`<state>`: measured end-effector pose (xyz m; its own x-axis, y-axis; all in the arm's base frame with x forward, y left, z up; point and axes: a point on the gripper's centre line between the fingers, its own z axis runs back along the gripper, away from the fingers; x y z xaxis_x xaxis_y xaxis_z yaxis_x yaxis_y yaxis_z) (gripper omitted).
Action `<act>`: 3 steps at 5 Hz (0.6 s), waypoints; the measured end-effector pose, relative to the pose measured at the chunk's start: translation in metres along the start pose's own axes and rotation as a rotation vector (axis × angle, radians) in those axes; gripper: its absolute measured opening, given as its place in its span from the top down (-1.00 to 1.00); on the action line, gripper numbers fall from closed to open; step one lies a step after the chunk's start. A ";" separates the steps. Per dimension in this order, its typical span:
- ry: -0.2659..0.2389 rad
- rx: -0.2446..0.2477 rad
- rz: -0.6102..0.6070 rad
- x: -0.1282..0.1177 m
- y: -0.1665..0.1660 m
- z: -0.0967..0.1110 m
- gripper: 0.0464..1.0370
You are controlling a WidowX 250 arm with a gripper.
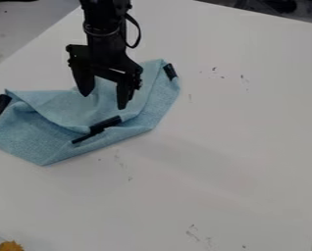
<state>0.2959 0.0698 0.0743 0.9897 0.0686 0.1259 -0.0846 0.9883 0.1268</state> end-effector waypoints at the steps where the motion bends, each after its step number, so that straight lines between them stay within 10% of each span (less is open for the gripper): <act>1: 0.029 -0.008 0.001 -0.004 -0.002 -0.009 -0.93; 3: -0.034 -0.075 0.051 -0.001 -0.009 -0.040 -0.93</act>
<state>0.3003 0.0660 0.0340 0.9797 0.1152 0.1639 -0.1243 0.9912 0.0460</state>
